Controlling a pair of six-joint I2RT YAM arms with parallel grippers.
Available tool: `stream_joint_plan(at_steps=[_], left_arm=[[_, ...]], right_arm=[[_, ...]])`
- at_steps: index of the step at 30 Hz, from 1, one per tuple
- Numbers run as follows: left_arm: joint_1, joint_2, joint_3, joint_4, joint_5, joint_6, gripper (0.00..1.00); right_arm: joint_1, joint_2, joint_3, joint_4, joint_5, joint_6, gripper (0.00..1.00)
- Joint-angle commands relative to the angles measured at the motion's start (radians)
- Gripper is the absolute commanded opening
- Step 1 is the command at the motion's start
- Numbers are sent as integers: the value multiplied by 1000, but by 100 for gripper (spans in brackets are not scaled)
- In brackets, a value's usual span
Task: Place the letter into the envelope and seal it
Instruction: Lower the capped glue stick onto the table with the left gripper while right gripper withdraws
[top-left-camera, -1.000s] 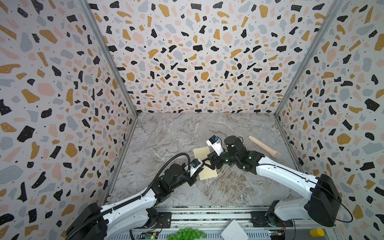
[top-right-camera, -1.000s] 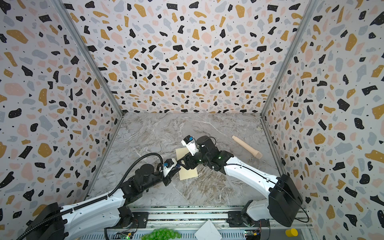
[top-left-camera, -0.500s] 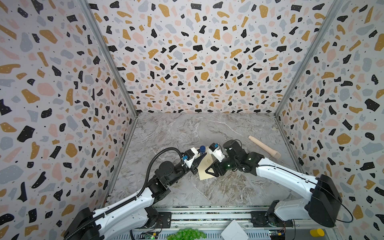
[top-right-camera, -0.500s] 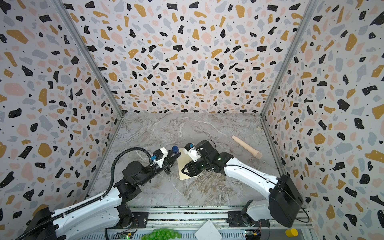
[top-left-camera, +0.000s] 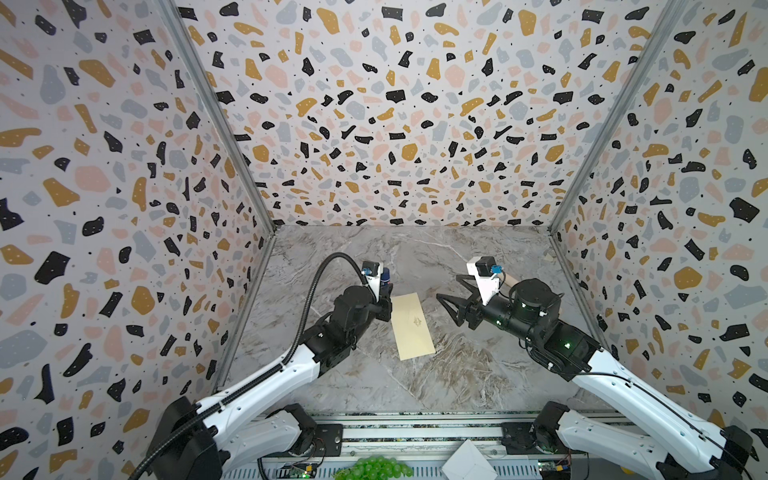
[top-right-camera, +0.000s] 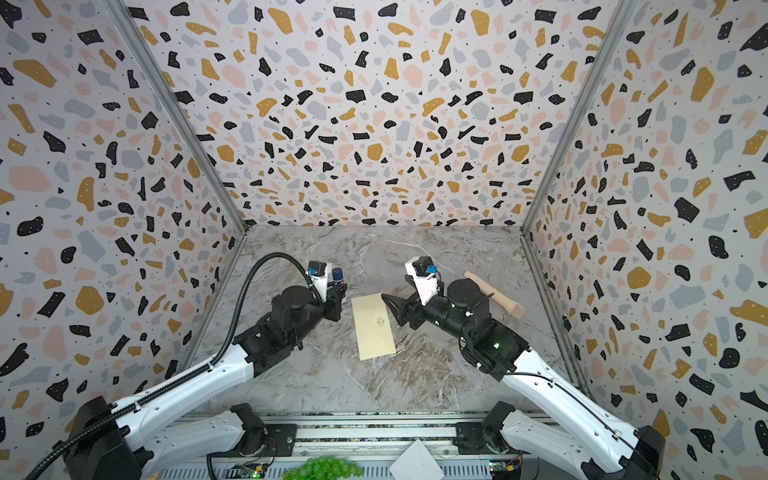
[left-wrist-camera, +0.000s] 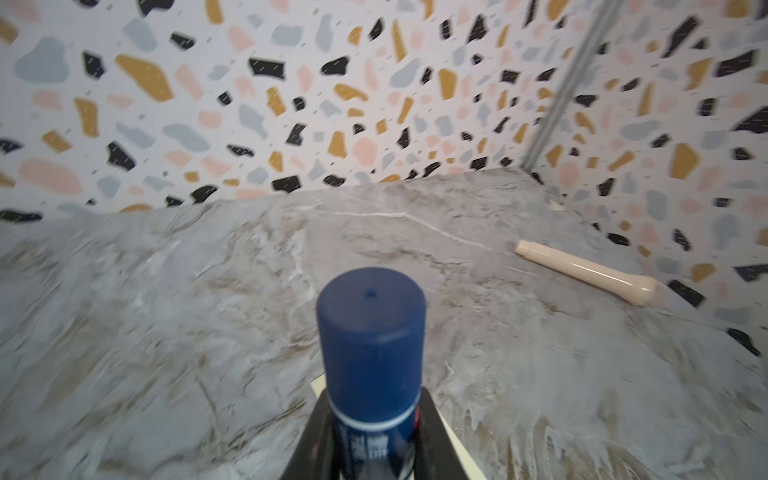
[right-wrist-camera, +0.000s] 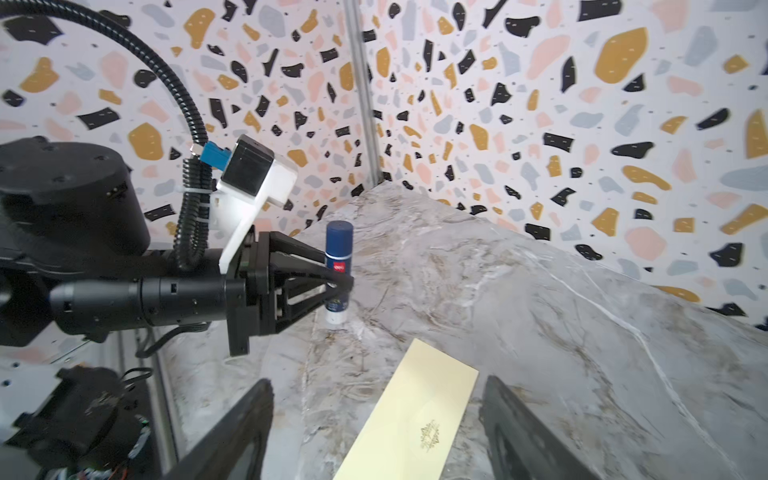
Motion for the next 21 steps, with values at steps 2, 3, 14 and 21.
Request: stream_joint_plan(at_steps=[2,3,14,21], left_arm=[[79,101,35,-207,-39,-171,0],[94,125,38,-214,-34,-187,0],[137,413,55,-209,11,-233,0],[140,494,62,-192,16,-253,0]], right_arm=[[-32,-11,-29,62,71,-8,79],[-38,-9,-36,62,70,-7,79],[-130,-60,-151,78,64,11,80],[-184,-68,-191,84,9,26,81]])
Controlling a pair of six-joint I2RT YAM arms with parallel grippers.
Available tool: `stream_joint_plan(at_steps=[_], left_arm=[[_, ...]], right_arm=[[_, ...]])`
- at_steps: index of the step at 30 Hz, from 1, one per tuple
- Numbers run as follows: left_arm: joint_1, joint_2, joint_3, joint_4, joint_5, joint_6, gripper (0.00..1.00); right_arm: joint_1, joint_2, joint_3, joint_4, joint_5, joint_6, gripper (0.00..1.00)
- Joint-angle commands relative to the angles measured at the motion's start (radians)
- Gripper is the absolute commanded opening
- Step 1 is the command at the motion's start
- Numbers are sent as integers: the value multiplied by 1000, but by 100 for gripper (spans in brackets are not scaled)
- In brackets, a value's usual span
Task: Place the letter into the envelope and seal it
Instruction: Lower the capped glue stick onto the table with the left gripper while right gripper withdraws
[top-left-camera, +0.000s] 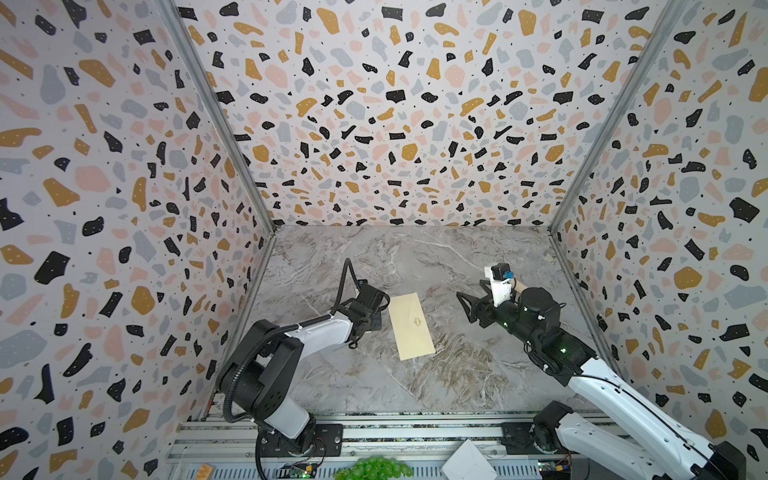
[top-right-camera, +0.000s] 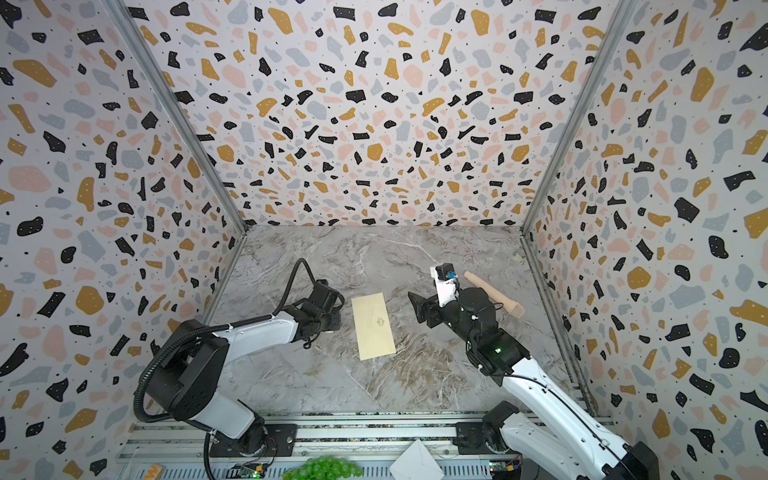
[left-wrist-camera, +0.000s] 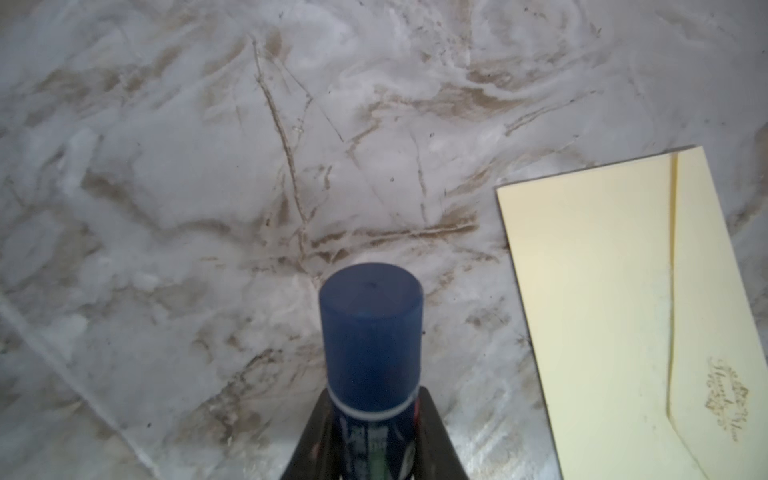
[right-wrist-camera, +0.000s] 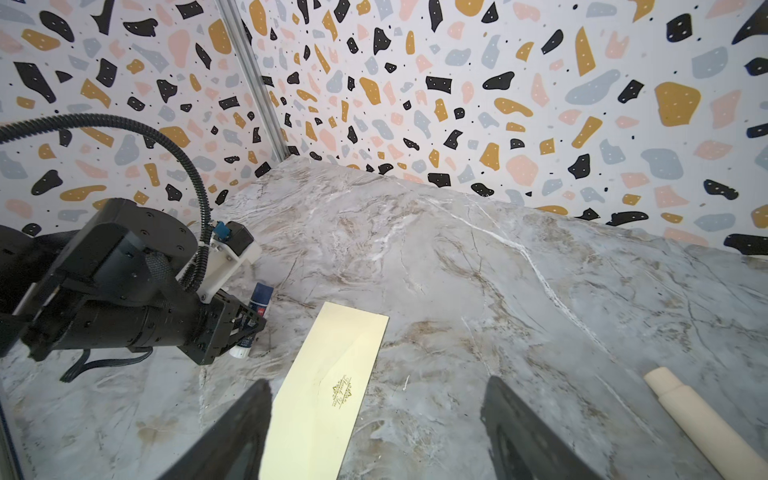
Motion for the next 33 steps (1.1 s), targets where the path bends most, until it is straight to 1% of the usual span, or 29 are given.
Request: stream_joint_plan(at_steps=[1,3,6,8,9,13,14,15,17,20,21,23,24,25,27,30,31,32,33], left_arm=[[7,31,21,4,3,-19,4],[7,31,20,4,-4,-20,14],[7,20,11,7,-18,-26,27],[7,15,5,17,-18,-29,40],[7,15,2,20,-15,-30,43],[8,22,-2,30,3,-29,45],[7,22,-3,32,6,-29,48],[8,20,-3,34,6,-29,49],[8,-3,0,40,5,-25,50],[7,-77,3,57,-35,-22,59],[8,-112,4,68,-57,-17,60],[7,-175,6,84,-127,7,65],[8,-212,2,96,-172,33,65],[7,-253,-7,111,-233,54,66],[7,-337,-58,182,-355,112,69],[8,-475,-194,364,-564,225,85],[8,-511,-241,446,-618,259,89],[10,-546,-293,529,-697,301,94],[12,-571,-344,616,-752,358,97]], right_arm=[[-16,-15,-8,24,-35,15,81],[-23,-14,-16,27,-38,16,81],[-35,-10,-26,29,-40,15,81],[-43,-6,-28,27,-43,15,81],[-47,-4,-28,28,-46,13,81],[-61,2,-28,30,-54,10,81],[-64,3,-28,29,-55,11,81],[-68,4,-28,28,-55,8,81],[-77,2,-31,33,-55,6,81],[-107,0,-40,56,-49,6,82],[-119,0,-46,70,-42,9,82],[-146,-4,-63,102,-12,14,83],[-163,-7,-77,122,12,15,87],[-181,-9,-92,141,44,18,90],[-219,-10,-125,178,121,21,93],[-296,-8,-194,249,237,35,97],[-321,-4,-220,278,260,34,97],[-351,3,-253,315,285,40,97],[-381,10,-285,353,298,45,97]])
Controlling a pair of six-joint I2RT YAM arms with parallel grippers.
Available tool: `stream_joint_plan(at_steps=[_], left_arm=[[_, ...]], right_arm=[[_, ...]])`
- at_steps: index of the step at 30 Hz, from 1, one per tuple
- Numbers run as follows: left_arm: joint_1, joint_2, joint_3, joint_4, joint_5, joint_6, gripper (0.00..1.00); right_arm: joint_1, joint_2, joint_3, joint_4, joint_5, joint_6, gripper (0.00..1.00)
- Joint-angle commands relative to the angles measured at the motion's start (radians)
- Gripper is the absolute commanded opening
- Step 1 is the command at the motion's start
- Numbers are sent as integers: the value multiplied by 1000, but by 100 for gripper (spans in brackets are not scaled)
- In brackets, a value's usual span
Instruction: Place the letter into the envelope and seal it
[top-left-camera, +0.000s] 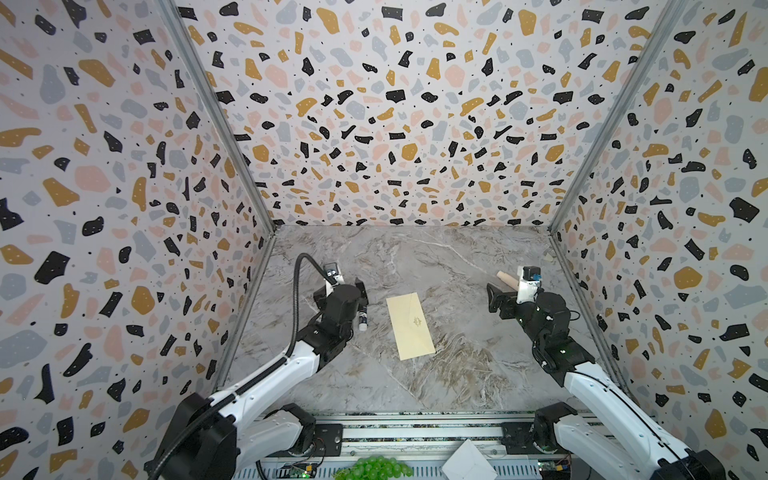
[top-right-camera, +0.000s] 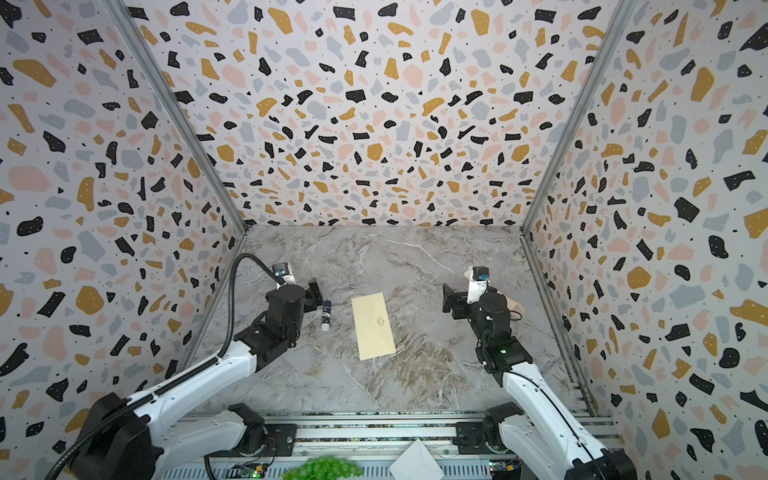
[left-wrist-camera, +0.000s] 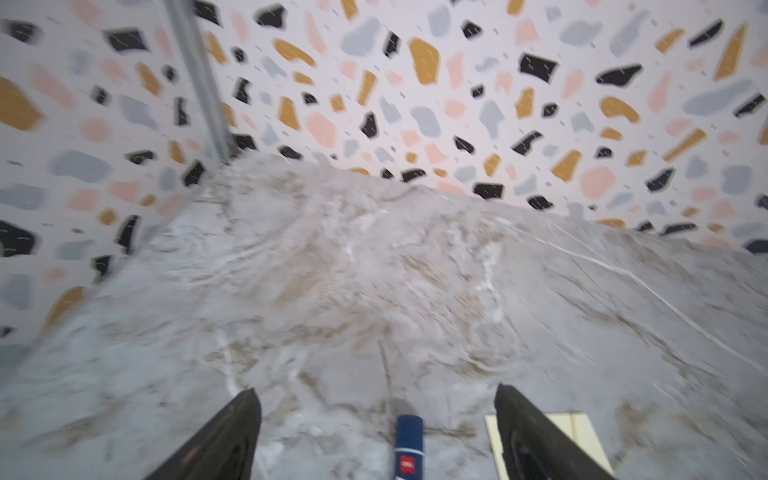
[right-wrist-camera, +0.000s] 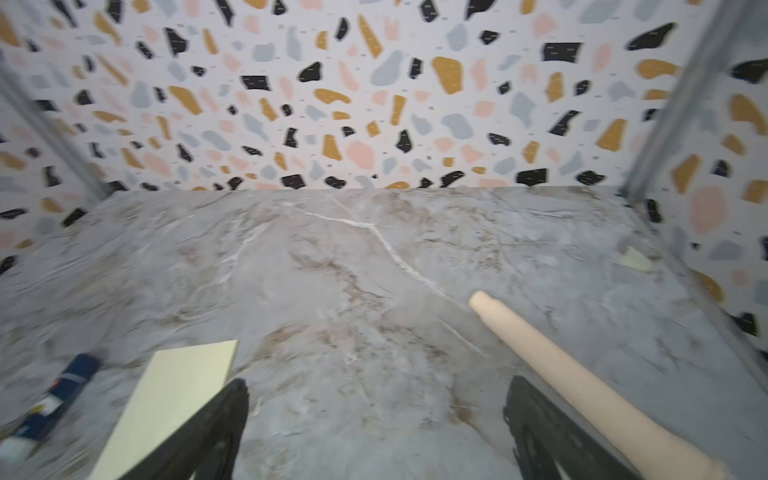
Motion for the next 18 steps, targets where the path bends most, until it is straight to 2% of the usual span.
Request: stream_joint_plan(at_steps=[1,3,6,11,14,17,18], left_arm=[[16,-55,-141,324,-309,215,98],[43,-64,-214,446,-337,290,99],[111,-27,-299,616,-279,320,99],[178,132,-387,893,-219,426,98],[223,204,-372,875,-111,403,97],[255,303,-414,1033,-55,402,97],[262,326,-417,1072,-38,410,97]], right_arm=[[-81,17,-86,174,123,19,97],[-124,50,-171,325,123,-6,97],[-151,144,-268,556,125,-64,98],[-157,382,-292,809,98,-121,98],[-152,460,-242,829,22,-205,98],[-161,607,-284,1038,-3,-211,99],[-158,664,-303,1182,-11,-231,99]])
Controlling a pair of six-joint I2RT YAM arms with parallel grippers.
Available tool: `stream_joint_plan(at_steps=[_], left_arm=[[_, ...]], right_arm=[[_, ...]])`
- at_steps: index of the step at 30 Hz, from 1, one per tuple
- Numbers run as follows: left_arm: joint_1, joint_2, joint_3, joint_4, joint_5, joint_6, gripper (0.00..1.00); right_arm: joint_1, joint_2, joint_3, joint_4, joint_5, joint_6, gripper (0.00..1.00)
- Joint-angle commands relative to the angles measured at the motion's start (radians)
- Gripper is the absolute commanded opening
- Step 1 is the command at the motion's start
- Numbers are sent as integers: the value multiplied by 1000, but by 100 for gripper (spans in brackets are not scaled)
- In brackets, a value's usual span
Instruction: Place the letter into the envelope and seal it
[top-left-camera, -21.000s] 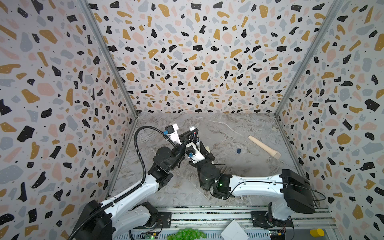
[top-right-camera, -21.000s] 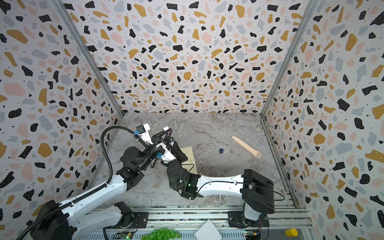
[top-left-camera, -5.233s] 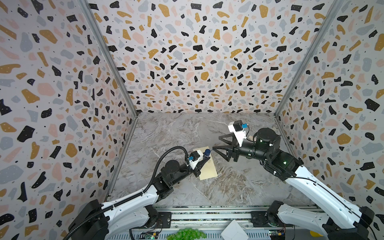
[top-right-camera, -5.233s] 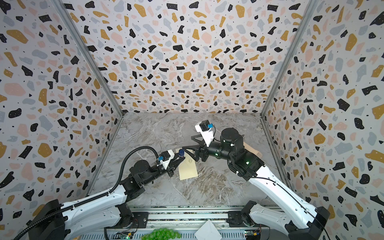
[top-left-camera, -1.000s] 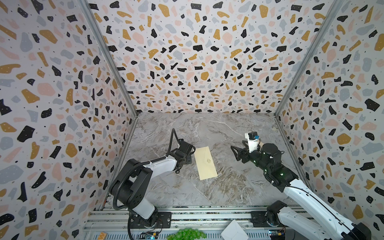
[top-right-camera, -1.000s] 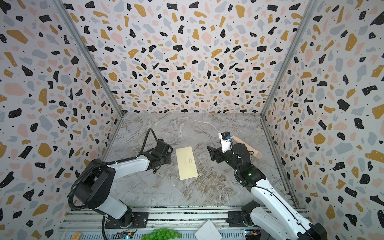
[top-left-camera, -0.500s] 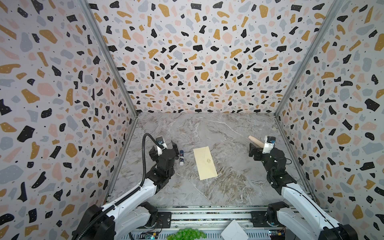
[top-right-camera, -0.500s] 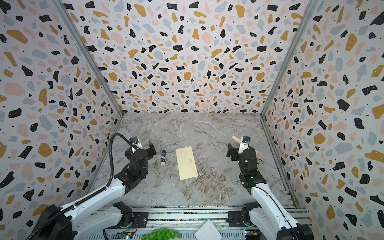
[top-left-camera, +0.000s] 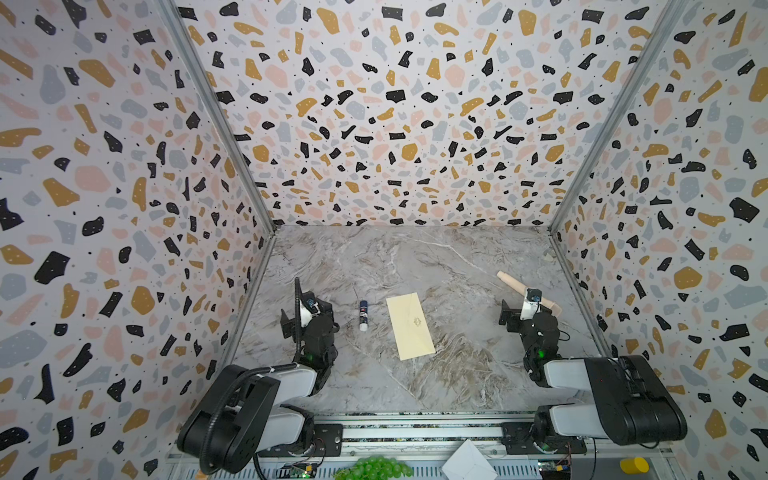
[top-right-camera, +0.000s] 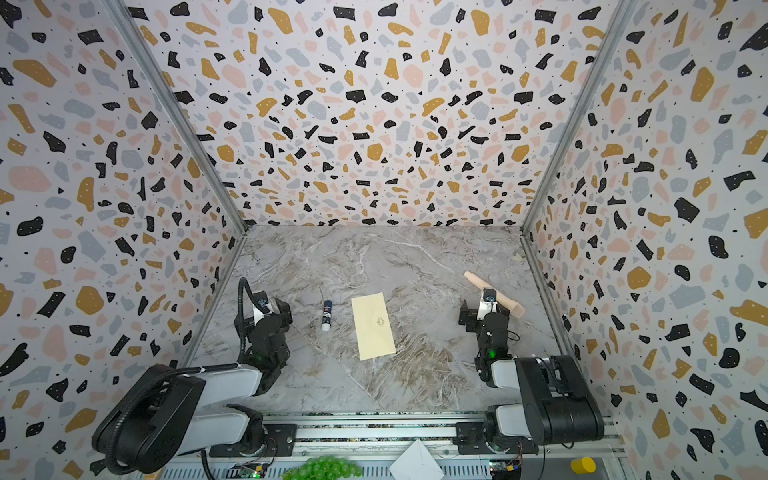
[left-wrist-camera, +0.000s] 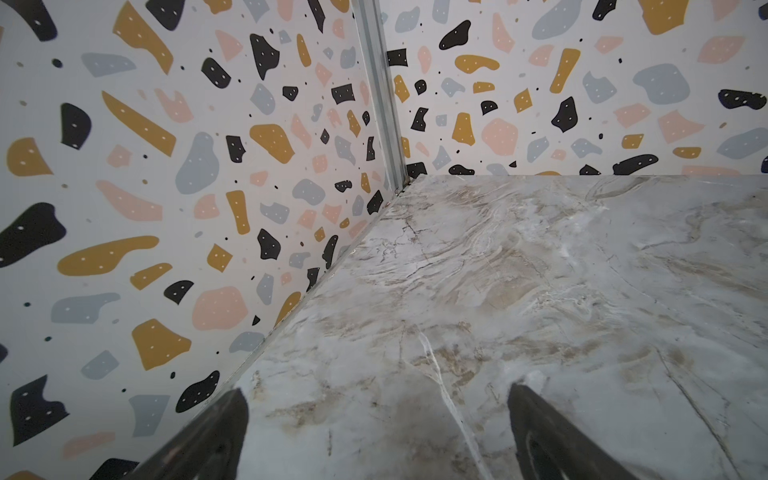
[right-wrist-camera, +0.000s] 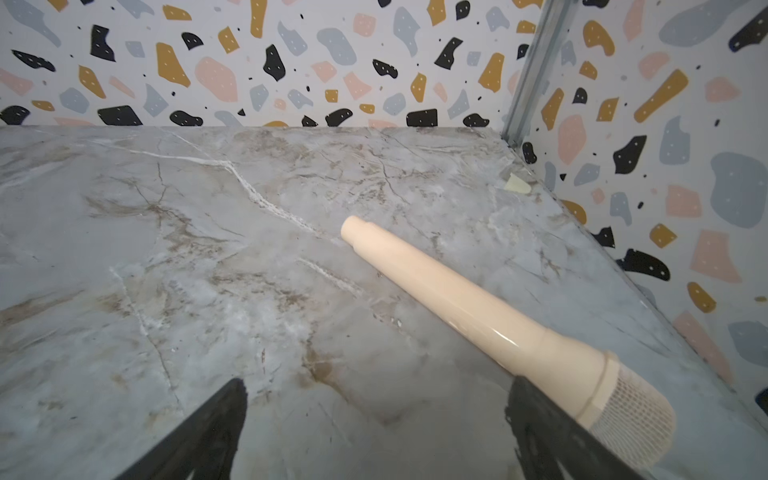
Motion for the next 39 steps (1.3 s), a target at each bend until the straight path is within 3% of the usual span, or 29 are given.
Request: stream_joint_plan(at_steps=[1,3,7,15,16,19,20,21,23,25,28,39], left_arm=[[30,41,-7,175,90,17,97],[47,26,36,62,143,5,96],[68,58,92,-15,181,-3,95],[70,58,88,-6,185,-4,93],[74,53,75,12,210,4,93],[151,32,-68,234,445,2,98],[156,89,-88,357,416,-12,98],[156,115,-66,357,377,-19,98],[158,55,13,89,366,-44,99],[164,83,-21,208,325,-59,99],[162,54,-5,131,329,-59,100],[162,38,-30,177,342,-49,100]], right_arm=[[2,89,-21,298,-57,-72,100],[0,54,34,117,-70,-68,100],[-7,63,44,116,-76,-58,99],[-6,64,43,119,-74,-58,99],[-7,66,43,119,-74,-58,99],[-8,64,43,120,-74,-58,99],[-7,63,43,119,-74,-58,99],[-7,65,43,119,-75,-58,99],[-8,64,43,119,-76,-58,99],[-8,65,43,119,-76,-58,99],[-8,65,43,119,-76,-59,99],[-10,61,42,119,-77,-56,99]])
